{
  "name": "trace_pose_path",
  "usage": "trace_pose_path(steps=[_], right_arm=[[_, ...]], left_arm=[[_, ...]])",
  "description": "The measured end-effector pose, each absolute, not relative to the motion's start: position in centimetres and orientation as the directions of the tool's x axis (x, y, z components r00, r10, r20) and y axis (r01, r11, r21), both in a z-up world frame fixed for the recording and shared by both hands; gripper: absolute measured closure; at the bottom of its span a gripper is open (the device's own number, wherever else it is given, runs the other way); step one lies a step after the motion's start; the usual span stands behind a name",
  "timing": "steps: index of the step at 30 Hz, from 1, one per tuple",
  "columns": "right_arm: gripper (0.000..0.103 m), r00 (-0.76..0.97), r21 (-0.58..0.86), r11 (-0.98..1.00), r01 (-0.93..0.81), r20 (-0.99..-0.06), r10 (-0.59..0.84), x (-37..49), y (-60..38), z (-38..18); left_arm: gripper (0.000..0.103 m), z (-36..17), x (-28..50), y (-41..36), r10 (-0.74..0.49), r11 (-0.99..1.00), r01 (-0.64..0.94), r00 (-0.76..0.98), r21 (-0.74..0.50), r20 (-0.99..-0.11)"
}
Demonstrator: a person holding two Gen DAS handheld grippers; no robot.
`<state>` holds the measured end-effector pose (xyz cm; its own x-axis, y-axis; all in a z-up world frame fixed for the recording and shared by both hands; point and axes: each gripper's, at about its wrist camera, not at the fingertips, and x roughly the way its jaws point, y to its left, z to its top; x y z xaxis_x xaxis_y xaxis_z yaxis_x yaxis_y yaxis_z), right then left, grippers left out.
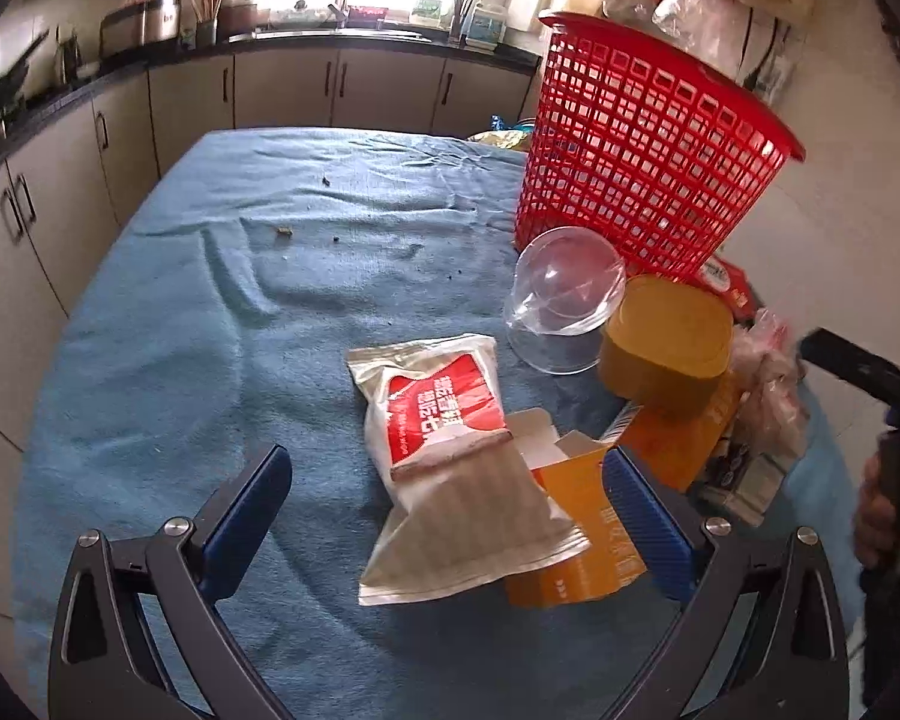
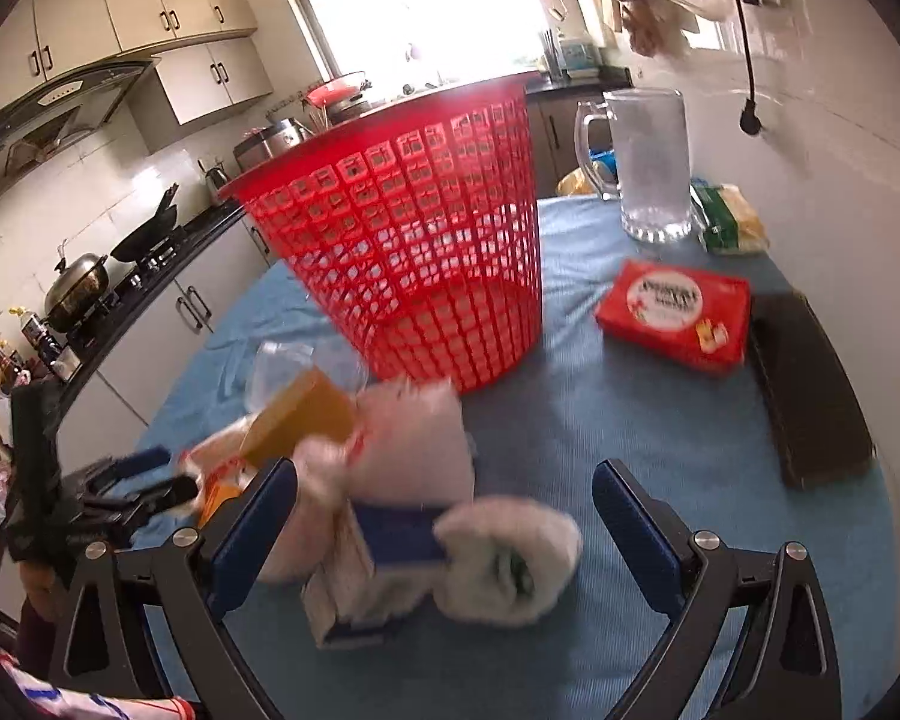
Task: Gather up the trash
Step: 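Close the left tool on the white-and-red snack bag, then carry the snack bag over the red basket and open the left tool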
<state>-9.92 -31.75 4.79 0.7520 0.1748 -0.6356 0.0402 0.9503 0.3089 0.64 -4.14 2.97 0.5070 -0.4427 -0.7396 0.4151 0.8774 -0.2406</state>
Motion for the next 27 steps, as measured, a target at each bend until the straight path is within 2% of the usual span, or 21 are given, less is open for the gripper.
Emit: trace_pose_path(steps=[3, 4, 6, 8, 9, 11, 15, 27], right_arm=[[0.008, 0.742, 0.323, 0.945, 0.04, -0.644, 0.189, -8.4, -31.8, 4.6], [0.01, 0.731, 0.335, 0.941, 0.04, -0.652, 0.201, -8.0, -31.8, 4.3], [0.02, 0.716, 0.355, 0.934, 0.037, -0.662, 0.223, -7.6, -31.7, 3.8], [0.029, 0.709, 0.376, 0.927, 0.023, -0.659, 0.25, -7.4, -31.5, 3.5], [0.04, 0.71, 0.382, 0.924, 0.017, -0.655, 0.258, -7.4, -31.4, 3.5], [0.06, 0.7, 0.401, 0.916, 0.003, -0.655, 0.284, -7.4, -31.3, 3.4], [0.069, 0.704, 0.414, 0.91, -0.013, -0.643, 0.303, -7.7, -31.3, 3.8], [0.072, 0.777, 0.418, 0.907, -0.053, -0.553, 0.3, -12.1, -31.6, 7.3]], left_arm=[[0.03, 2.7, 1.0, -4.0, -0.477, 0.861, 0.415, 0.46, -0.293, -0.749], [0.046, 2.6, 1.0, -4.0, -0.481, 0.858, 0.415, 0.448, -0.302, -0.753], [0.048, 2.5, 1.0, -3.9, -0.489, 0.856, 0.409, 0.444, -0.316, -0.75], [0.061, 2.7, 0.9, -3.9, -0.489, 0.859, 0.4, 0.456, -0.32, -0.743], [0.064, 2.8, 0.7, -3.8, -0.487, 0.861, 0.395, 0.463, -0.32, -0.741], [0.066, 3.3, 0.3, -3.7, -0.491, 0.861, 0.391, 0.476, -0.325, -0.729], [0.066, 4.8, -1.2, -3.2, -0.482, 0.868, 0.391, 0.516, -0.306, -0.709], [0.066, 11.4, -7.0, -1.9, -0.464, 0.882, 0.399, 0.642, -0.252, -0.61]])
